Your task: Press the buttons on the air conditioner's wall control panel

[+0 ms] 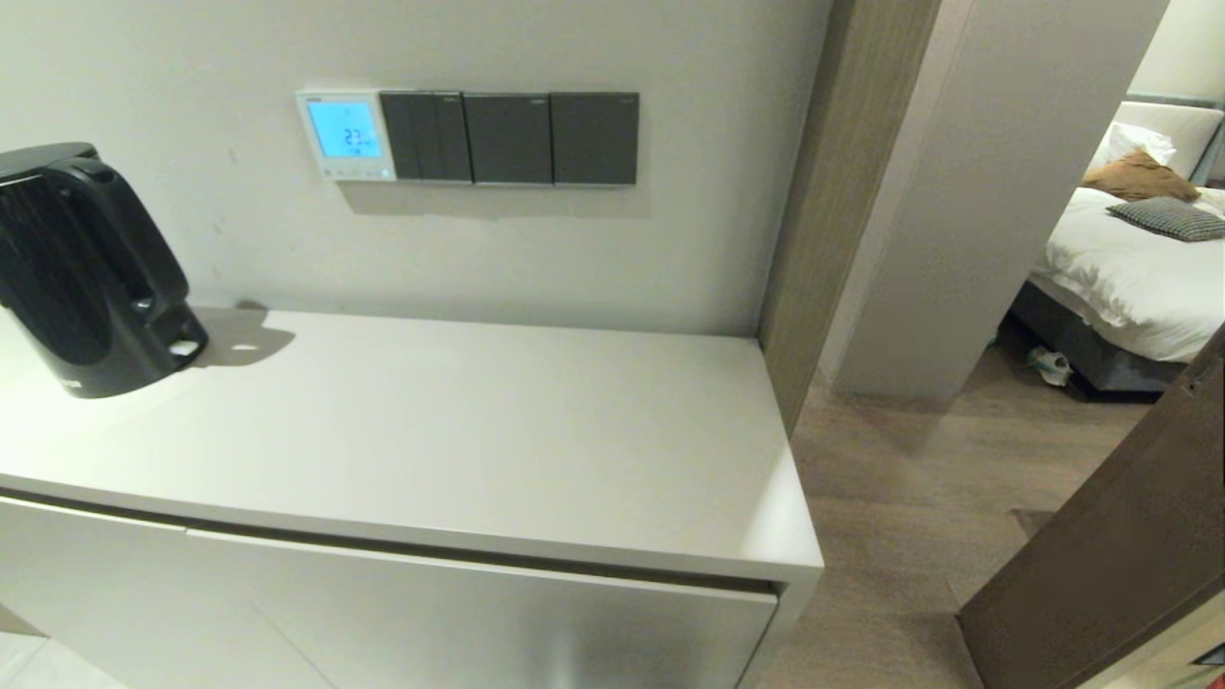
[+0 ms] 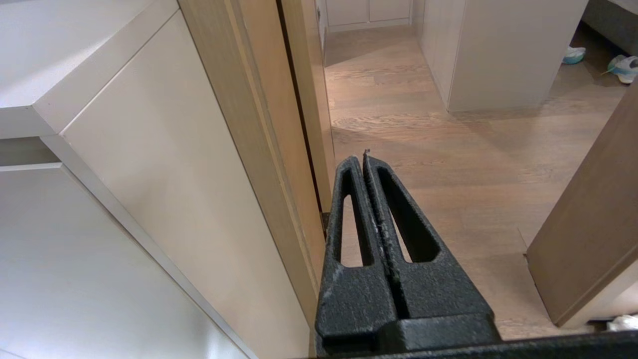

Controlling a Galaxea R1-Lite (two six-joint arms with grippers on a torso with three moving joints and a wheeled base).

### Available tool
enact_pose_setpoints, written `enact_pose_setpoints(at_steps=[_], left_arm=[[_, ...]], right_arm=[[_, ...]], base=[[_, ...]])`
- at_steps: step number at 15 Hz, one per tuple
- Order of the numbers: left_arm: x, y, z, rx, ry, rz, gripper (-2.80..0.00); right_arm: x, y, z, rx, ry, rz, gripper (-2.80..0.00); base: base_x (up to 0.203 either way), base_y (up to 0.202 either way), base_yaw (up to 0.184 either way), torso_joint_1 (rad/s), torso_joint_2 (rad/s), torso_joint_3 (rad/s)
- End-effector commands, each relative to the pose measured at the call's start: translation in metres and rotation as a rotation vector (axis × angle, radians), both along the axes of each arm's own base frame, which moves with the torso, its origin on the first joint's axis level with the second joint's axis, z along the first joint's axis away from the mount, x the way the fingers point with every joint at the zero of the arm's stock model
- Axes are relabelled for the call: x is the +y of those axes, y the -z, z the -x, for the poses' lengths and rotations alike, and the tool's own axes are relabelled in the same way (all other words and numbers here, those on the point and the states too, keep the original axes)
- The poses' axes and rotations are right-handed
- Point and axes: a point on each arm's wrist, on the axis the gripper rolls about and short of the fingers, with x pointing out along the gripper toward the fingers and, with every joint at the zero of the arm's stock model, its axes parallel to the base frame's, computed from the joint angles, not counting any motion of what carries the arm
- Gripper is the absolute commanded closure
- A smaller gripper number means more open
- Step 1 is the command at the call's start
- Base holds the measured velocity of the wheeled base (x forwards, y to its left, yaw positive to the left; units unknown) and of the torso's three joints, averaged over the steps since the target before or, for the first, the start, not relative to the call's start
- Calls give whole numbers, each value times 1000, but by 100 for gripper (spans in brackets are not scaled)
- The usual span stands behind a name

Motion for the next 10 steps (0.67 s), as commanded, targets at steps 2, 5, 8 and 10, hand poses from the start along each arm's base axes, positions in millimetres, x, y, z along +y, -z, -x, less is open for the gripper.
enact_pose_setpoints(at_steps=[2,5,8,10], left_arm=[[0,0,0,0,1,-1,0],[0,0,0,0,1,-1,0],[0,0,0,0,0,-1,0],[0,0,0,0,0,-1,0]], right_arm=[[0,0,0,3,-1,0,0],[0,0,0,3,-1,-1,0],[0,0,0,2,-1,0,0],[0,0,0,3,-1,-1,0]], base=[[0,0,0,0,0,0],[0,0,0,0,0,0],[0,0,0,0,0,0],[0,0,0,0,0,0]])
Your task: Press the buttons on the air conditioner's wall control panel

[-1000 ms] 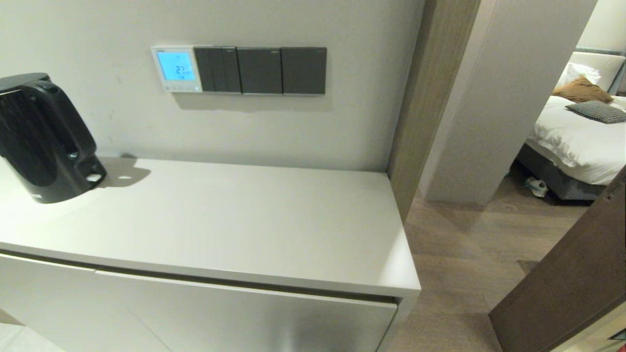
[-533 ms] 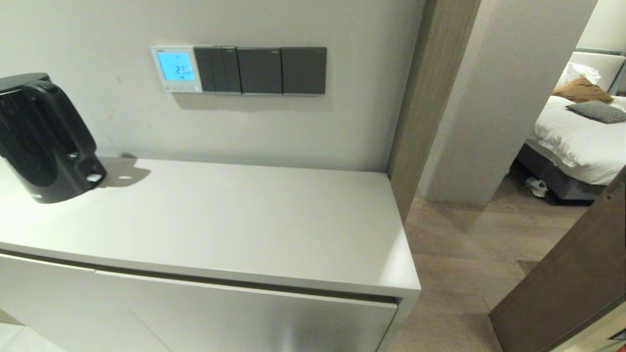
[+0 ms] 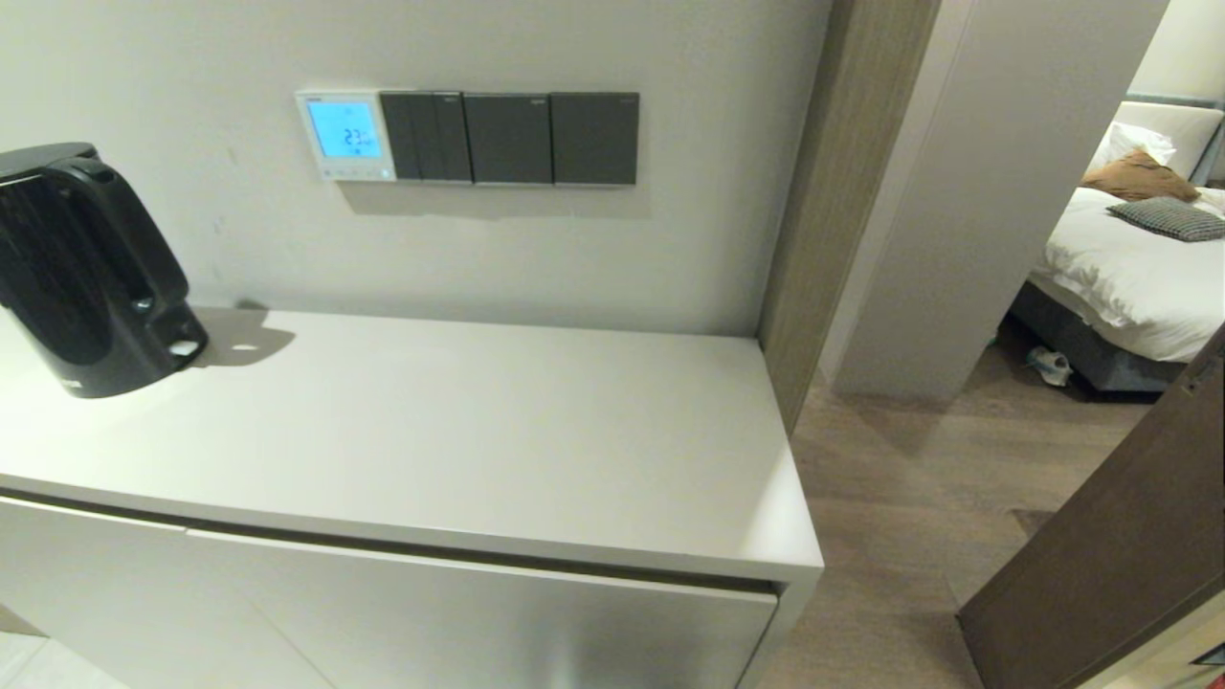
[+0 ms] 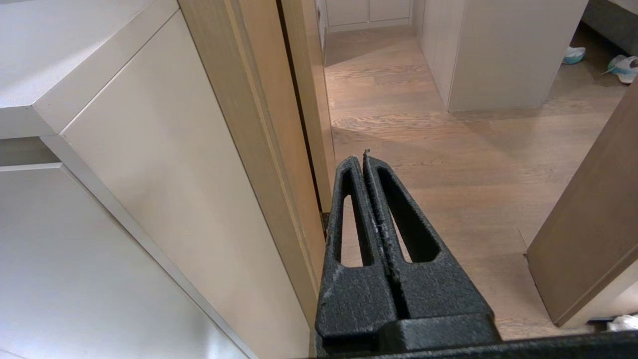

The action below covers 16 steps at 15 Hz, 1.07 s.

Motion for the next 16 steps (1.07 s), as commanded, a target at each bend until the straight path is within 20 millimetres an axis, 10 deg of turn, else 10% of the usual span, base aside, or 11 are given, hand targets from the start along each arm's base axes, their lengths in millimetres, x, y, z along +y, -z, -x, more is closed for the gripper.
enact_pose_setpoints(at_steps=[1,16], left_arm=[[0,0,0,0,-1,0,0],[0,0,0,0,-1,0,0]], right_arm=[[0,0,0,3,-1,-1,0],[0,0,0,3,-1,0,0]], base=[[0,0,0,0,0,0],[0,0,0,0,0,0]])
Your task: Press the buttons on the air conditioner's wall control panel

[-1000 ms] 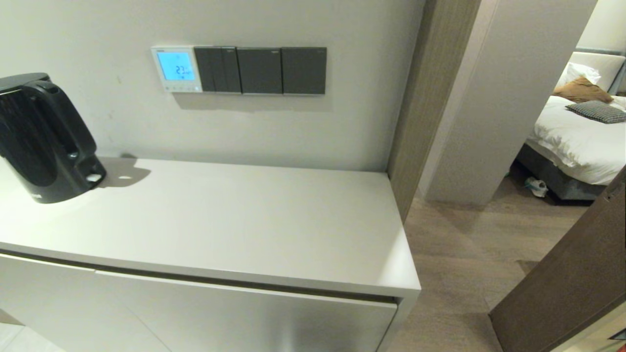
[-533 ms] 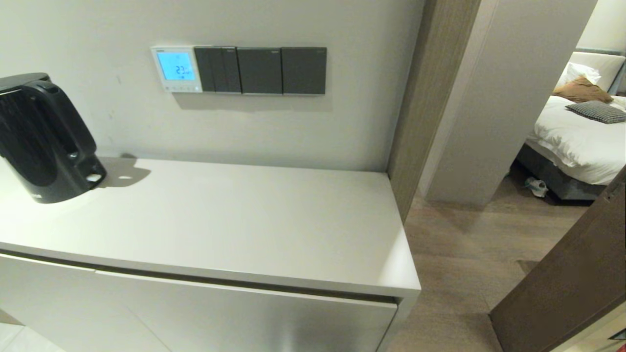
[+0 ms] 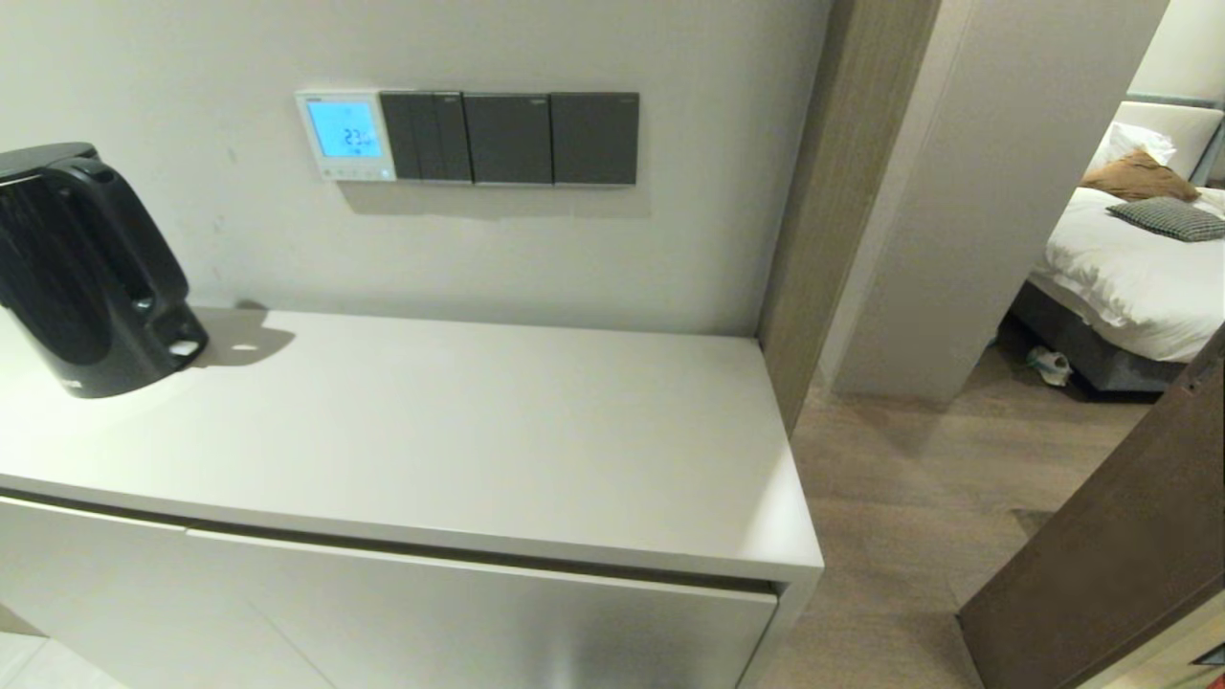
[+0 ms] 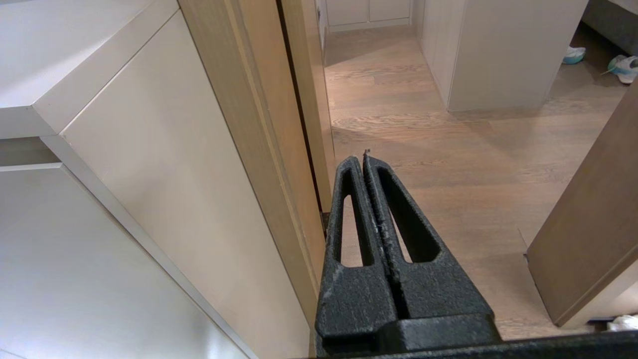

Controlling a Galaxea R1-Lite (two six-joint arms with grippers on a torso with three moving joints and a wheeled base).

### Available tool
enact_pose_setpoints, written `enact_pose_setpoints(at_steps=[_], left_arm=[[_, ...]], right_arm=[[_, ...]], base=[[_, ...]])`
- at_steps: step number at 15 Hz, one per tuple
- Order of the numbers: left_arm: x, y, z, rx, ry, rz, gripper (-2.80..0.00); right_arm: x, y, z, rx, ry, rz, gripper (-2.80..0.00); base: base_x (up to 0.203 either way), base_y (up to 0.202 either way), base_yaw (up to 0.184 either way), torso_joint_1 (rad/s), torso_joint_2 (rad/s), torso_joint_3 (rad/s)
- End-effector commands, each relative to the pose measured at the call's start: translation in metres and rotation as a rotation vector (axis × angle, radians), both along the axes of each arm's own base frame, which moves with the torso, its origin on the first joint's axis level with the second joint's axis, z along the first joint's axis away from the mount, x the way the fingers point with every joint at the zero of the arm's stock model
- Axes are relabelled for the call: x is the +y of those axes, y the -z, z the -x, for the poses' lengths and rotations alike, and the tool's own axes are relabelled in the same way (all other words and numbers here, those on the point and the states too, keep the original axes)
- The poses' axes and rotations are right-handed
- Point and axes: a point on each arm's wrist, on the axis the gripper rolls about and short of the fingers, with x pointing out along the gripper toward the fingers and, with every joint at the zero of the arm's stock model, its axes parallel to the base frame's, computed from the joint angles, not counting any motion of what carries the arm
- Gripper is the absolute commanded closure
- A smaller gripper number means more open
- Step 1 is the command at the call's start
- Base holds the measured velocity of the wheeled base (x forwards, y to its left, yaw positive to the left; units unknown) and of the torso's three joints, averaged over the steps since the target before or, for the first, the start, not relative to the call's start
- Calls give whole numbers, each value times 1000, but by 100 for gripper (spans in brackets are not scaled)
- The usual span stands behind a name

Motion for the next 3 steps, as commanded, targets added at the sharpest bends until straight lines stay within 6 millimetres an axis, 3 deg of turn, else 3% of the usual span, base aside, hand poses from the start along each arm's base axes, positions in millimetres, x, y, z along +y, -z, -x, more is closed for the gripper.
enact_pose_setpoints(at_steps=[1,3], left_arm=[[0,0,0,0,0,0,0],[0,0,0,0,0,0,0]], right_arm=[[0,0,0,3,-1,-1,0],[0,0,0,3,-1,-1,0]], base=[[0,0,0,0,0,0],[0,0,0,0,0,0]])
